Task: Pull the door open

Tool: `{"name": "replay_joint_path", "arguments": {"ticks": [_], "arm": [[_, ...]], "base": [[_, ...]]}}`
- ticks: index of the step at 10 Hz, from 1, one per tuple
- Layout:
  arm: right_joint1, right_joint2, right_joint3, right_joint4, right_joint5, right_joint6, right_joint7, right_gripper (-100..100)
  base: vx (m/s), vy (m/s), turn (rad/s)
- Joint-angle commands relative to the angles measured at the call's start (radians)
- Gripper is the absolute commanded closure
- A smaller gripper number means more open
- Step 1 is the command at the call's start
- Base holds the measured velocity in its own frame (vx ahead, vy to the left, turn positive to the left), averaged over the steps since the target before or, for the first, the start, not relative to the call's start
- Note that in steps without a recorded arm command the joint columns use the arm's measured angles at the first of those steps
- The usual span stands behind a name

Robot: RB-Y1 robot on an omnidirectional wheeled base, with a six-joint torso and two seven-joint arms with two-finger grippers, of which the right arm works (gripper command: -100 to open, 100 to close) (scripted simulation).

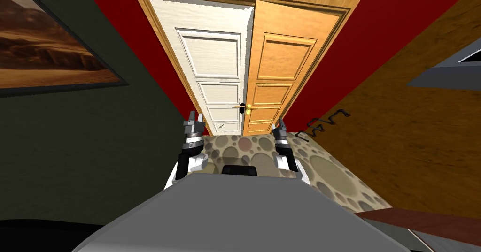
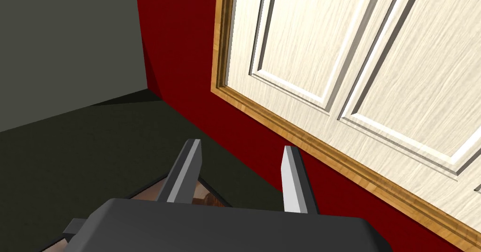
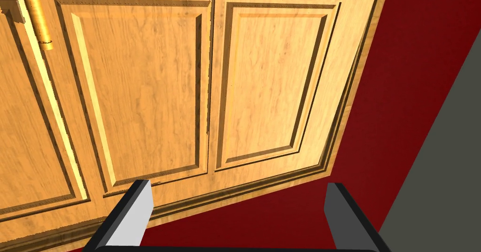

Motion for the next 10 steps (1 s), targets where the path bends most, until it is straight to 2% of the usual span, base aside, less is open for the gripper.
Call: {"name": "replay_joint_path", "arguments": {"ticks": [1,7,8,10], "arm": [[-0.016,-0.006,-0.008,0.037,0.013,0.008,-0.017,-100],[-0.068,-0.027,-0.035,0.158,0.051,0.024,-0.065,-100],[-0.086,-0.034,-0.044,0.198,0.063,0.029,-0.081,-100],[-0.103,-0.040,-0.053,0.238,0.076,0.035,-0.097,-100]], "base": [[0.148,0.010,0.097],[0.113,0.024,0.067],[0.144,0.026,0.122],[0.139,0.032,0.078]]}}
